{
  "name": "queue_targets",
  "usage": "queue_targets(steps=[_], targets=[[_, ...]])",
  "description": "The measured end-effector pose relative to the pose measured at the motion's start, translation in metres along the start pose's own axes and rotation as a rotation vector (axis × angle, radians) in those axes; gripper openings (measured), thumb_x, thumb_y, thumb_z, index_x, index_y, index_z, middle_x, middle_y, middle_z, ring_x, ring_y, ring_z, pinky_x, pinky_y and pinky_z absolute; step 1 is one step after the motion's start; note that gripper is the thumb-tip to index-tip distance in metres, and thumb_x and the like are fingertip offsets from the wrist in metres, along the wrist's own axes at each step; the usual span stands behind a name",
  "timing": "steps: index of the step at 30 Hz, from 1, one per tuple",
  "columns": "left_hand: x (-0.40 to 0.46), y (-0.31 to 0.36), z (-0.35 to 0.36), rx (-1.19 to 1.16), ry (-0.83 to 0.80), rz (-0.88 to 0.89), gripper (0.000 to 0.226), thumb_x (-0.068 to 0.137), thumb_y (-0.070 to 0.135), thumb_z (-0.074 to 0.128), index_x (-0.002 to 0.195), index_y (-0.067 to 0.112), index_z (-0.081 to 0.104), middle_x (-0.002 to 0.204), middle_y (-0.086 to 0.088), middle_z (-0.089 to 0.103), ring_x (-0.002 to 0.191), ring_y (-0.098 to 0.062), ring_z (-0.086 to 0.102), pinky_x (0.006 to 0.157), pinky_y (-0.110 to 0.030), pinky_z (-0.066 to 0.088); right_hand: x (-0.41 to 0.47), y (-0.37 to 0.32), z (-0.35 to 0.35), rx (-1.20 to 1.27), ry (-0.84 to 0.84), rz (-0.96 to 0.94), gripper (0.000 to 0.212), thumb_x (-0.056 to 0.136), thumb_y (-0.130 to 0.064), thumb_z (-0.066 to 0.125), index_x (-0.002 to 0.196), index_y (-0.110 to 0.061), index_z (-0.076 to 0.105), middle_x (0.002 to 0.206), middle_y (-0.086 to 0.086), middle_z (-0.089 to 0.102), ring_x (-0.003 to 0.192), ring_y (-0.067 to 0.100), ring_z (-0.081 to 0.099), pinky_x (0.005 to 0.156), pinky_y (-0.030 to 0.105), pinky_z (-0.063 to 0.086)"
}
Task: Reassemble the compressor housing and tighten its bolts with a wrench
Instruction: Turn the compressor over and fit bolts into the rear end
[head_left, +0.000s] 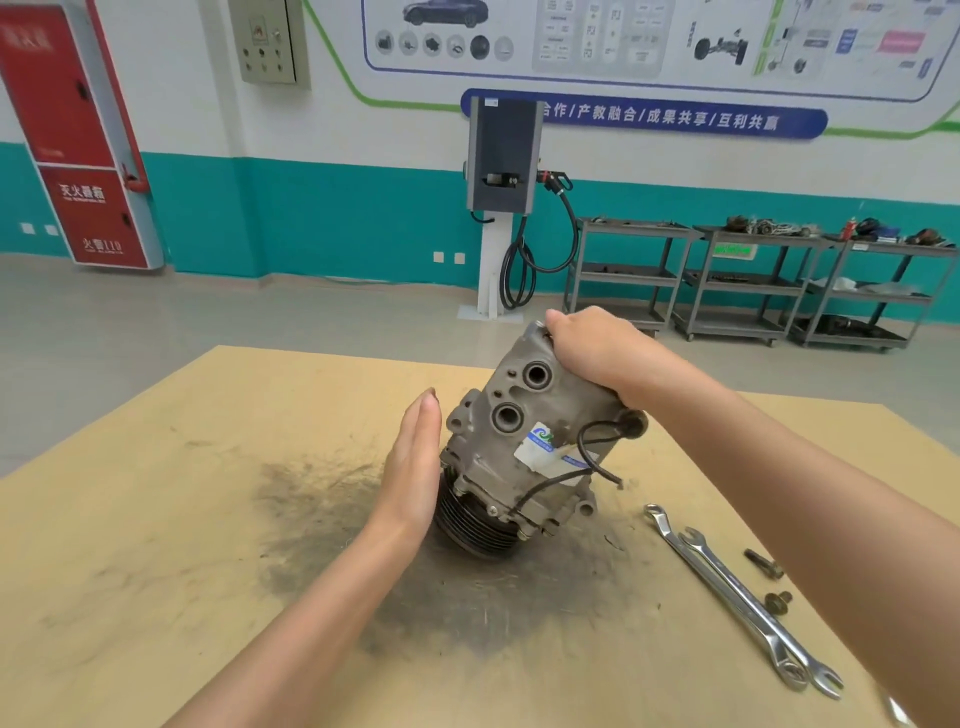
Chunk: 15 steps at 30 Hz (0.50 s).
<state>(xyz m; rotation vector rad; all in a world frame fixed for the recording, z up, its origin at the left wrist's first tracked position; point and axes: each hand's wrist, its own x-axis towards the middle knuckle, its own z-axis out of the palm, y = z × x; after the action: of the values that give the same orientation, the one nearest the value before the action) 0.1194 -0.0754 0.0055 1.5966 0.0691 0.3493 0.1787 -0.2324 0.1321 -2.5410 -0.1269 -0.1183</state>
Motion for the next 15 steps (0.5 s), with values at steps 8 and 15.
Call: queue_targets(steps=[8, 15], targets=[[0.007, -0.004, -0.004, -0.048, 0.061, -0.059, 0.036, 0.106, 0.04, 0.032, 0.117, 0.023, 0.062, 0.118, 0.006, 0.066, 0.105, -0.008, 0.059, 0.094, -0.03, 0.044, -0.001, -0.048, 0.021, -0.259, -0.039, -0.121, 0.046, 0.1, -0.028, 0.024, 0.139, -0.013, 0.043, 0.132, 0.016, 0.049, 0.118, 0.038, 0.046, 0.082, 0.043, 0.039], [0.0, -0.015, -0.011, -0.248, 0.173, -0.142, 0.031, 0.103, 0.029, 0.042, 0.122, 0.017, 0.064, 0.119, -0.005, 0.069, 0.113, -0.022, 0.063, 0.088, -0.035, 0.052, -0.01, -0.073, 0.046, -0.329, -0.062, -0.164, 0.039, 0.095, -0.021, 0.03, 0.128, -0.016, 0.049, 0.118, 0.012, 0.049, 0.11, 0.041, 0.048, 0.09, 0.058, 0.045]])
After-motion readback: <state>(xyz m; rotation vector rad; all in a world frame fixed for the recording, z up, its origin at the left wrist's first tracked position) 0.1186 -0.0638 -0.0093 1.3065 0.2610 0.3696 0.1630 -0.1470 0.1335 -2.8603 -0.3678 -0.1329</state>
